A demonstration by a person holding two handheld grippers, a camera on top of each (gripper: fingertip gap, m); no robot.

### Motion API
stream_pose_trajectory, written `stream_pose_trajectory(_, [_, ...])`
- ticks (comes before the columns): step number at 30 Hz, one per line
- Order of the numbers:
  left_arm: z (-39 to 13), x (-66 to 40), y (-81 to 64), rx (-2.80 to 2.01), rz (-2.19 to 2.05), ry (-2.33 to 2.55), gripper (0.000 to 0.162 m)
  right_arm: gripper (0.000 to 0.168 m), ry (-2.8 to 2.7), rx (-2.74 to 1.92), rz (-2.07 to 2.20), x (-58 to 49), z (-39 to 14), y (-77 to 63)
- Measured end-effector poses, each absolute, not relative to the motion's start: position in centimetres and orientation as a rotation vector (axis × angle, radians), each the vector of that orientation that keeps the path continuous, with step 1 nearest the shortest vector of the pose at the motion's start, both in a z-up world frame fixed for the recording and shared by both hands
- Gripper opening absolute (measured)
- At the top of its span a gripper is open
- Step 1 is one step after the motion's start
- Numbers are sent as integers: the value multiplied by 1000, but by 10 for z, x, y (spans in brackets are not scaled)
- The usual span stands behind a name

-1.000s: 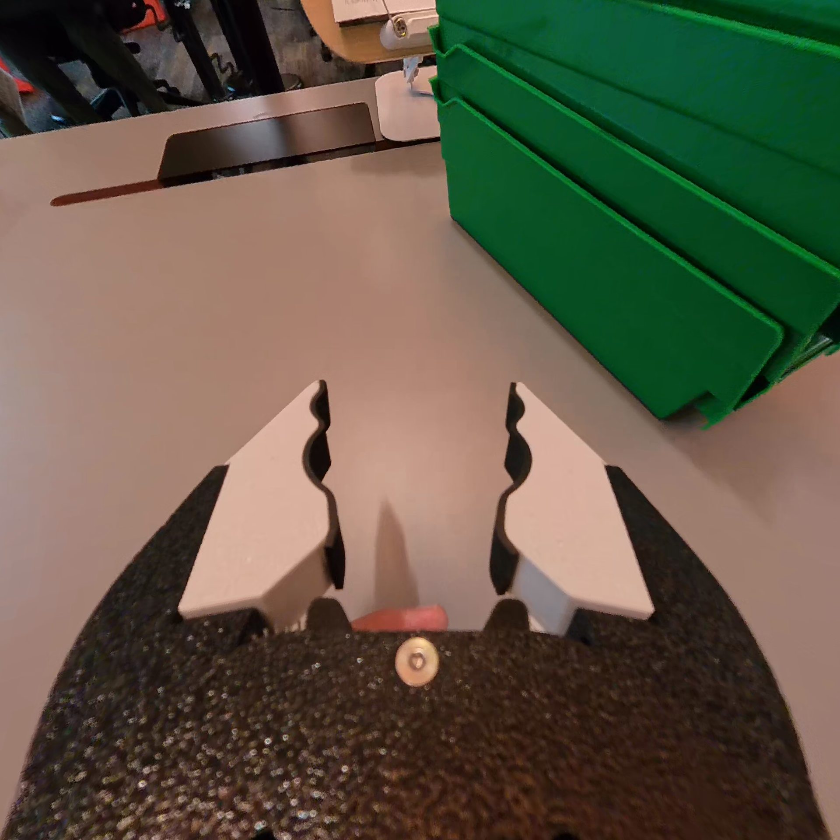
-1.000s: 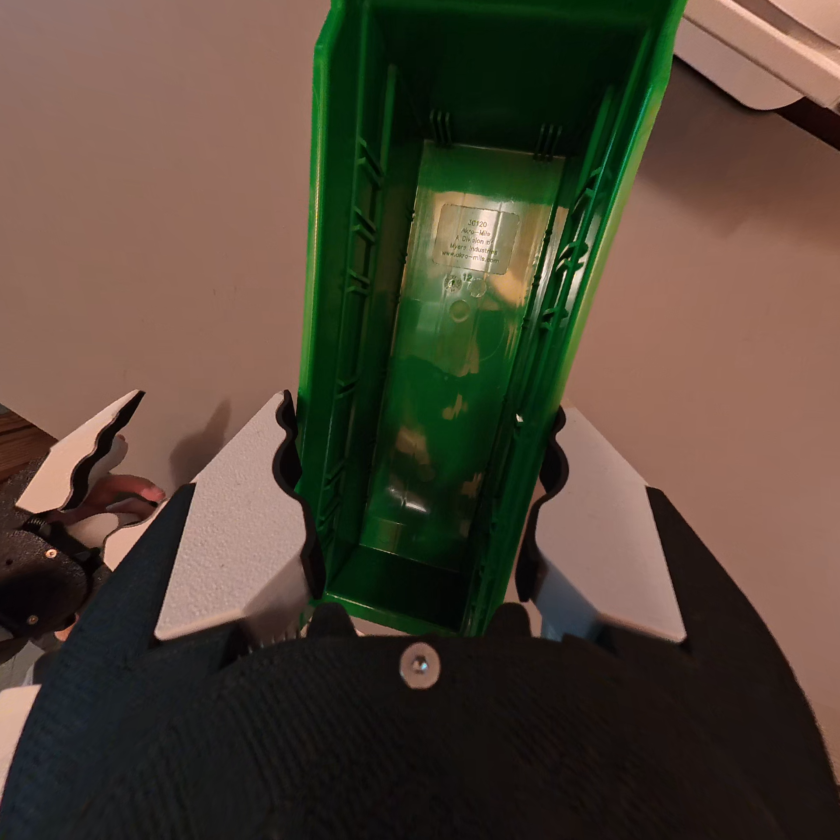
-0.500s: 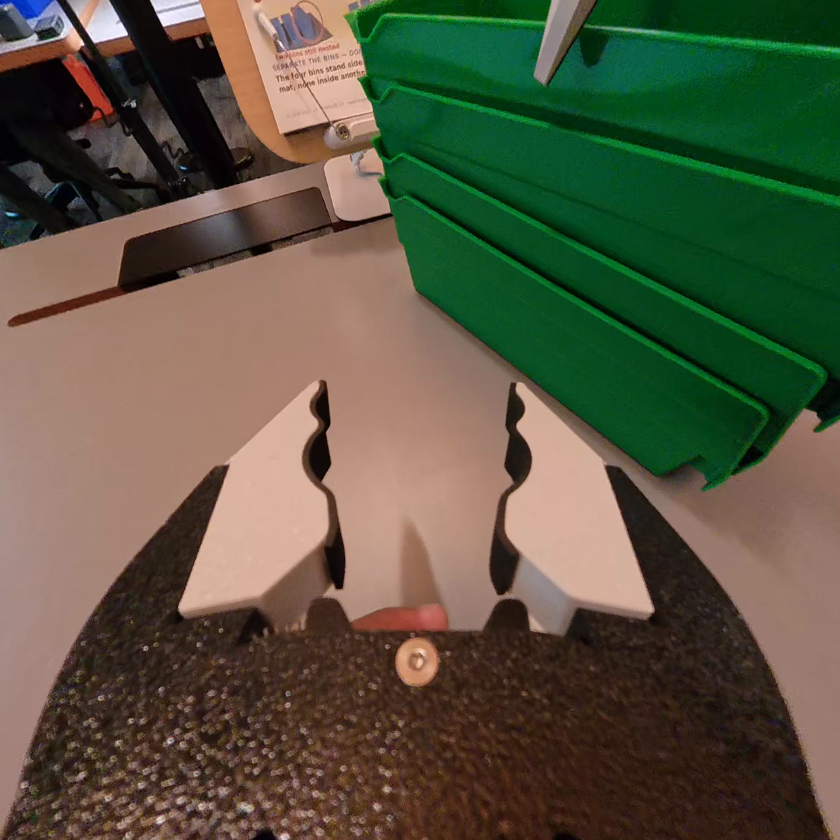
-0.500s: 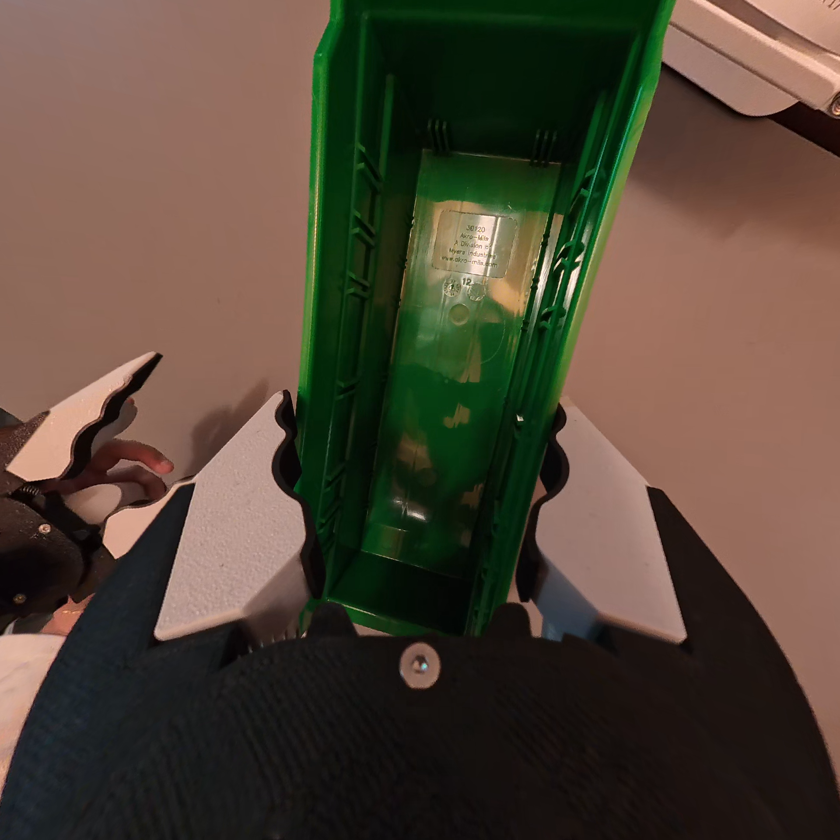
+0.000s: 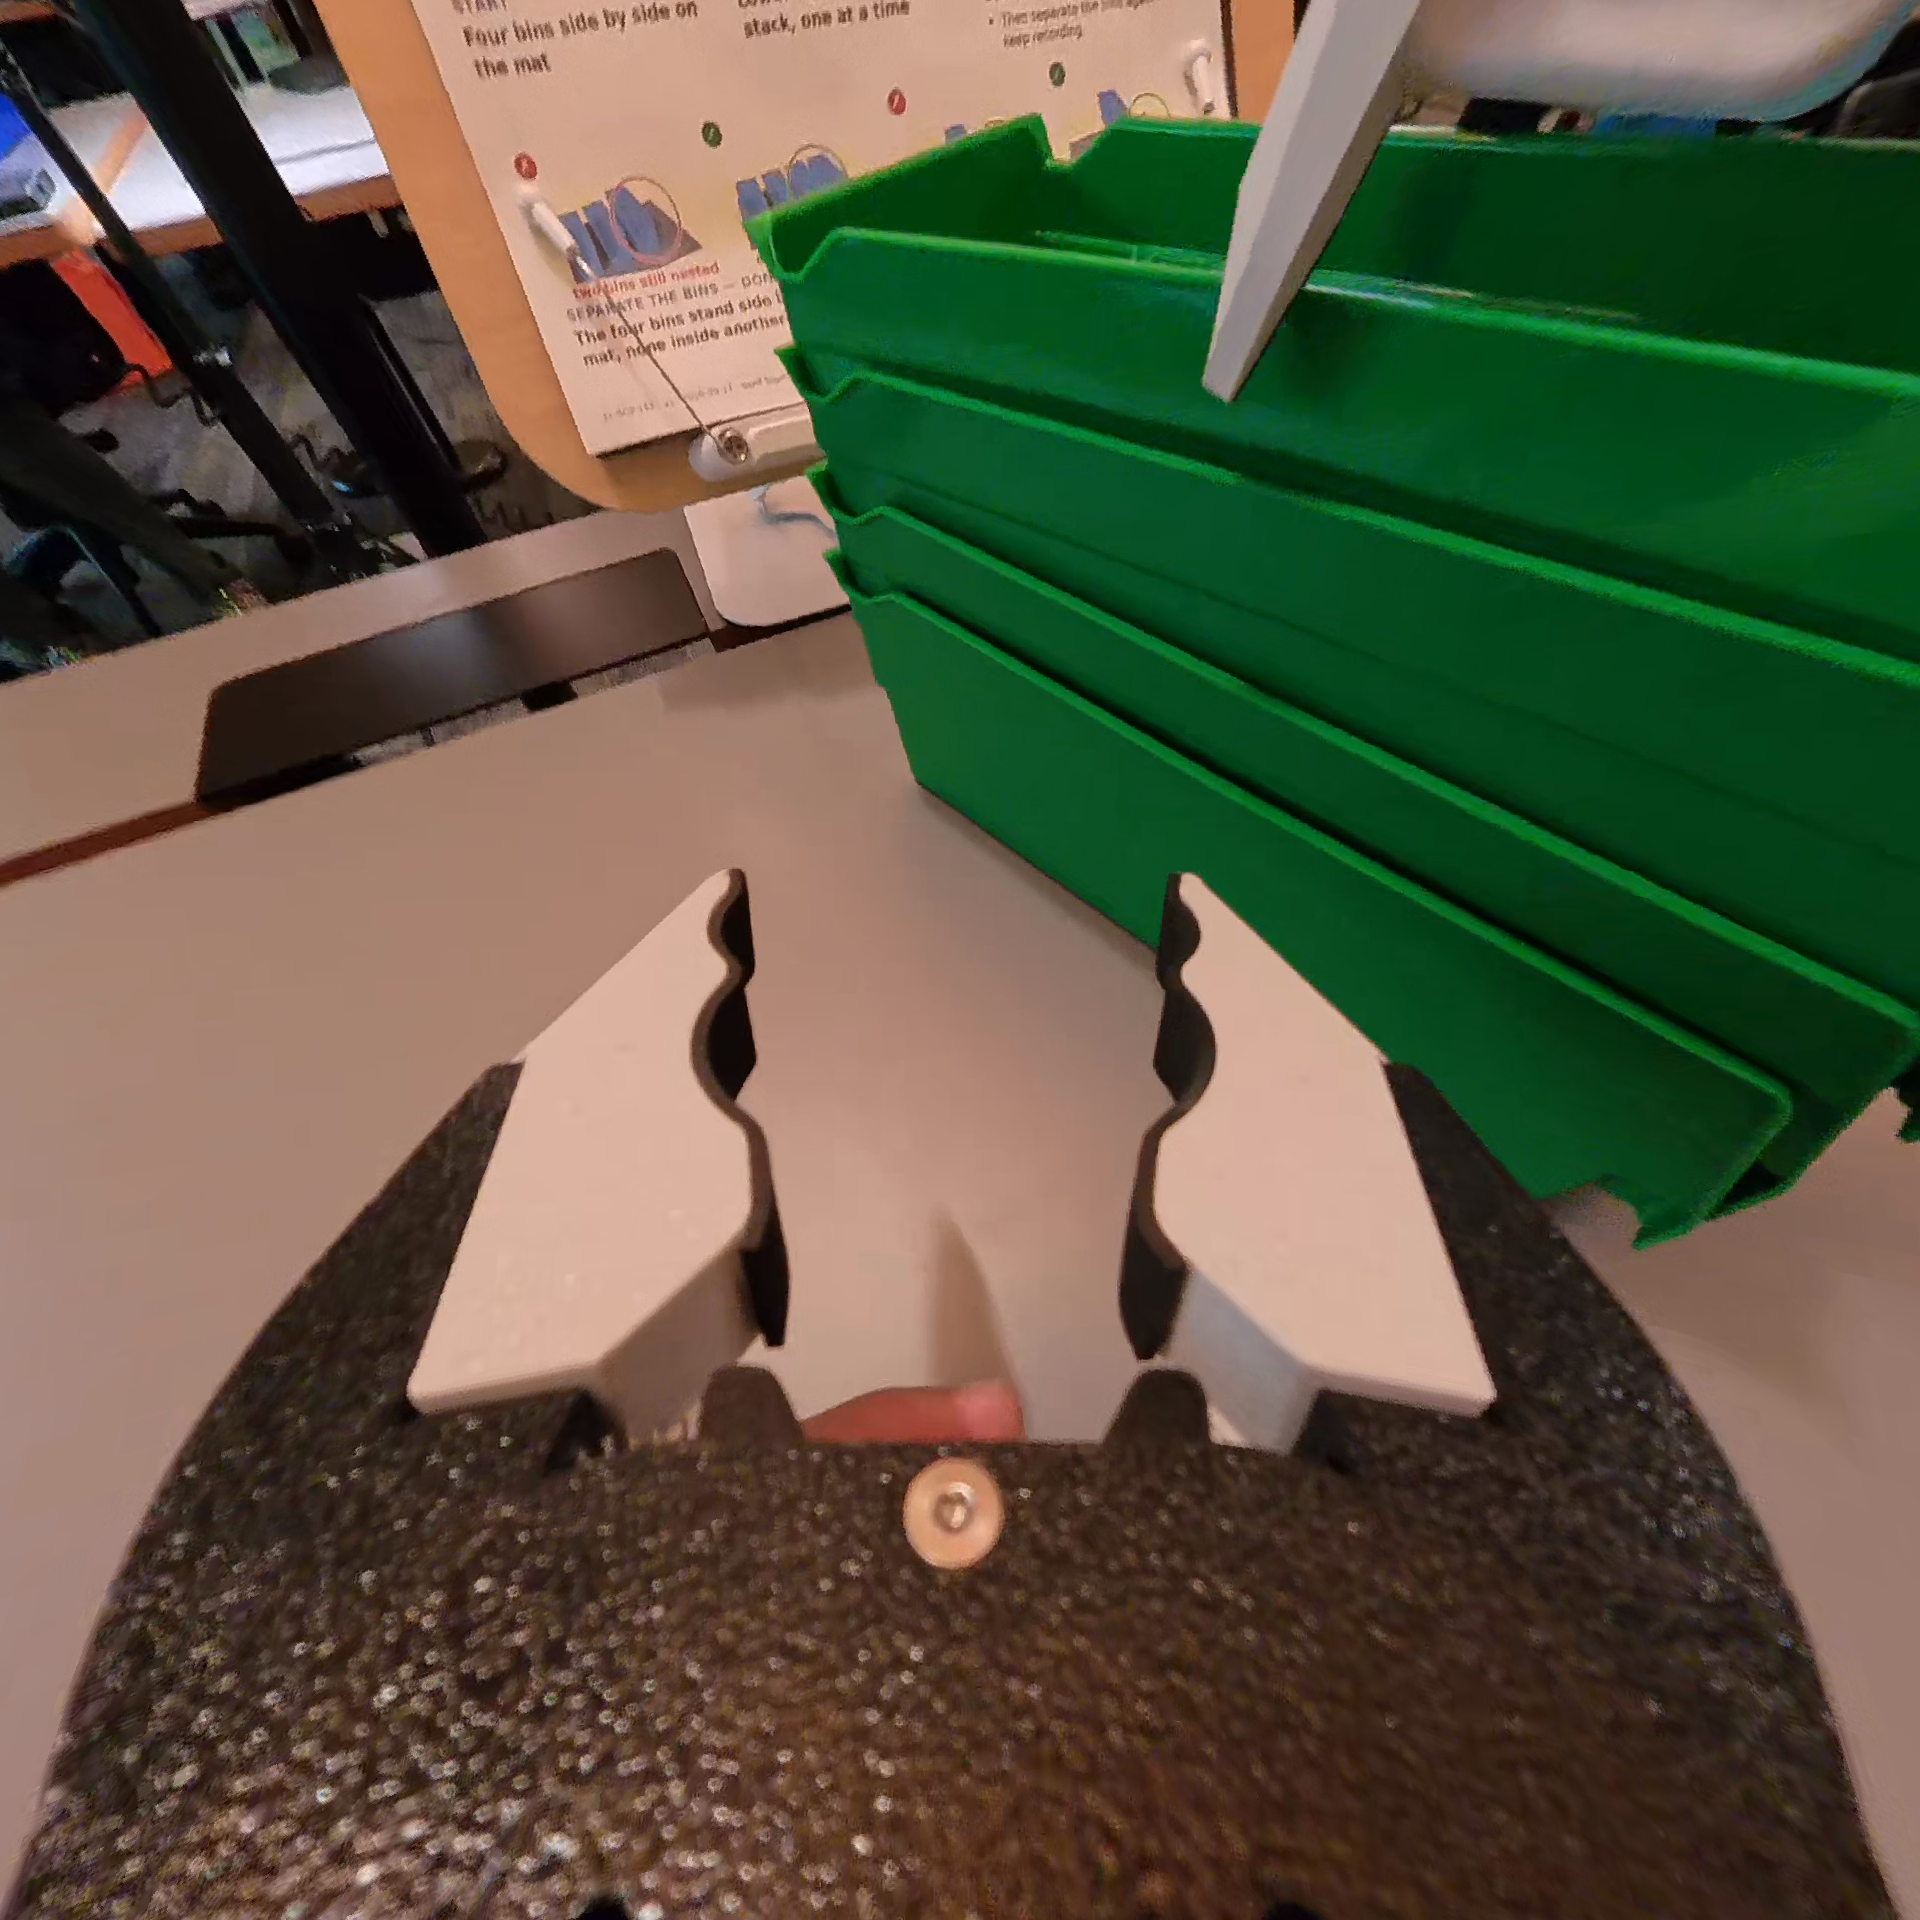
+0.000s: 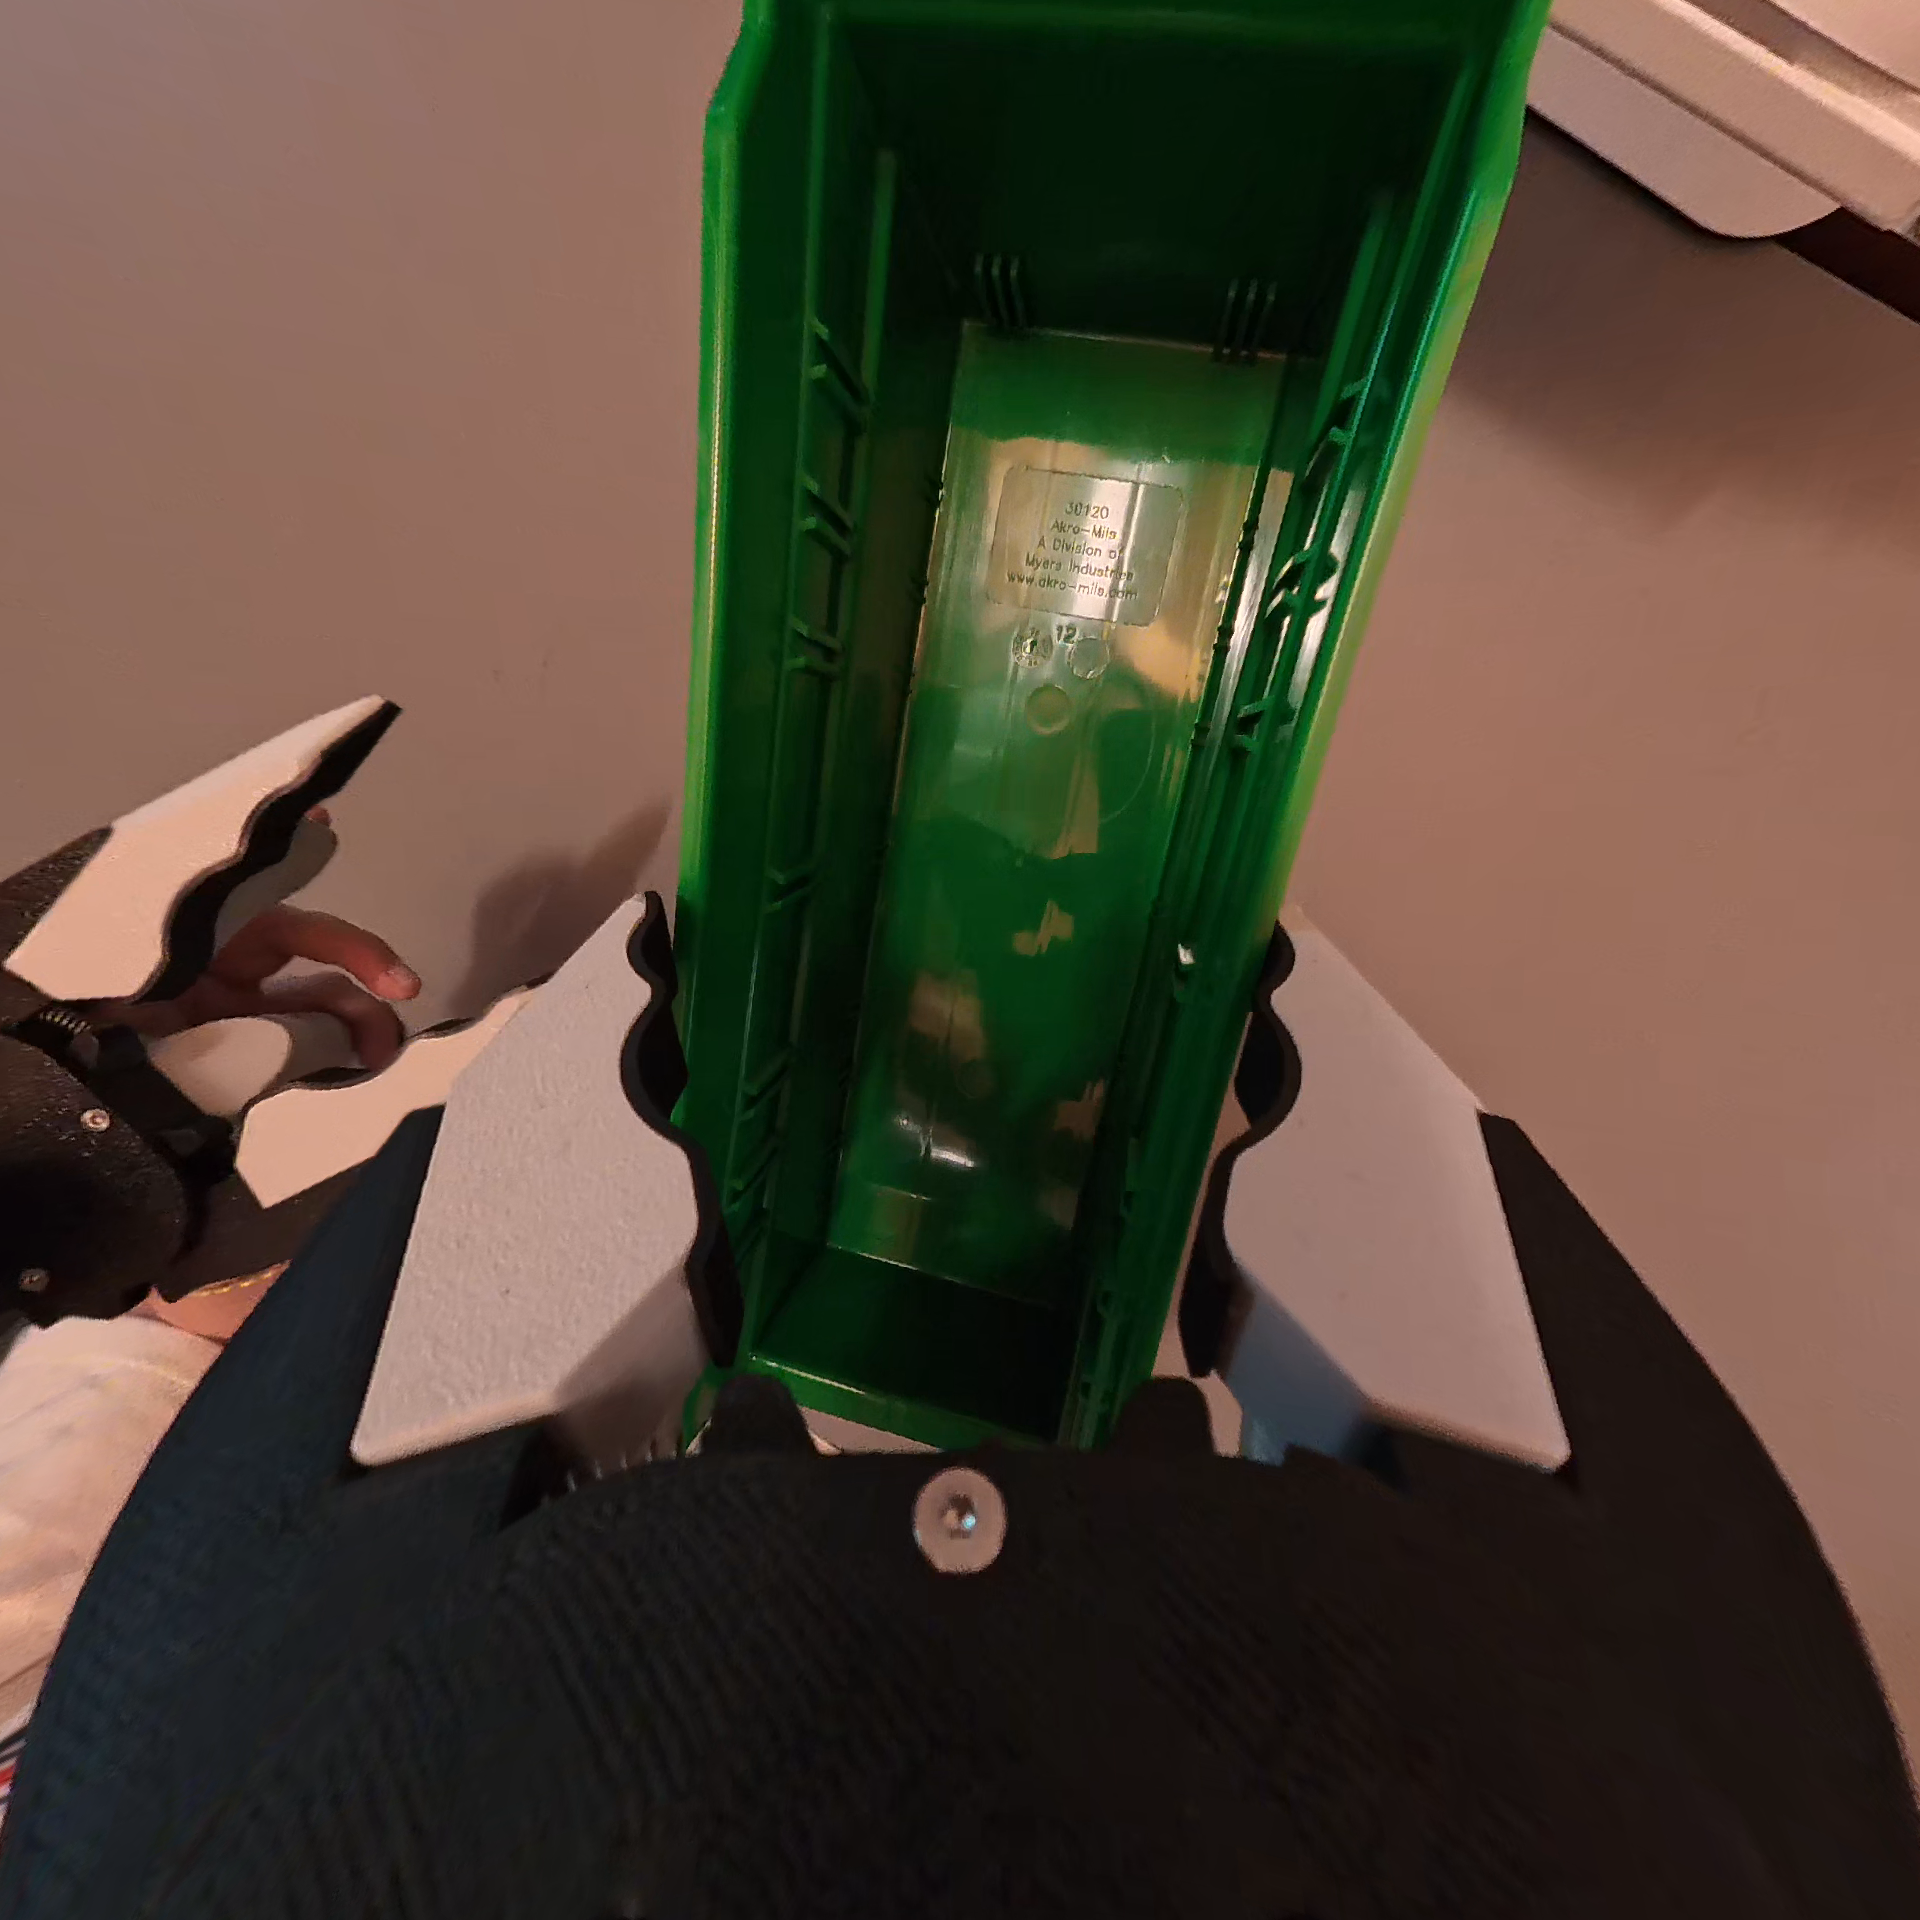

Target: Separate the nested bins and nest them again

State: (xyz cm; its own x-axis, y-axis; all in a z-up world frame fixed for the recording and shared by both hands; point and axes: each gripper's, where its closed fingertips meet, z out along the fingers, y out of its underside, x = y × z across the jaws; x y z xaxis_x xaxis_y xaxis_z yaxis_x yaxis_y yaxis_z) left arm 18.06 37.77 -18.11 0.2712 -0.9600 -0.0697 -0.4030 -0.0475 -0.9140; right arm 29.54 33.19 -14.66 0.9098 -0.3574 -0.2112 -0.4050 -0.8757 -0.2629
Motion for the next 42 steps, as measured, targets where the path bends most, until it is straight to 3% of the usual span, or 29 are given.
stream_pose_trajectory(42, [-164, 194, 420, -1642, -845, 1222, 77, 111, 607, -2754, 190, 295, -149, 333])
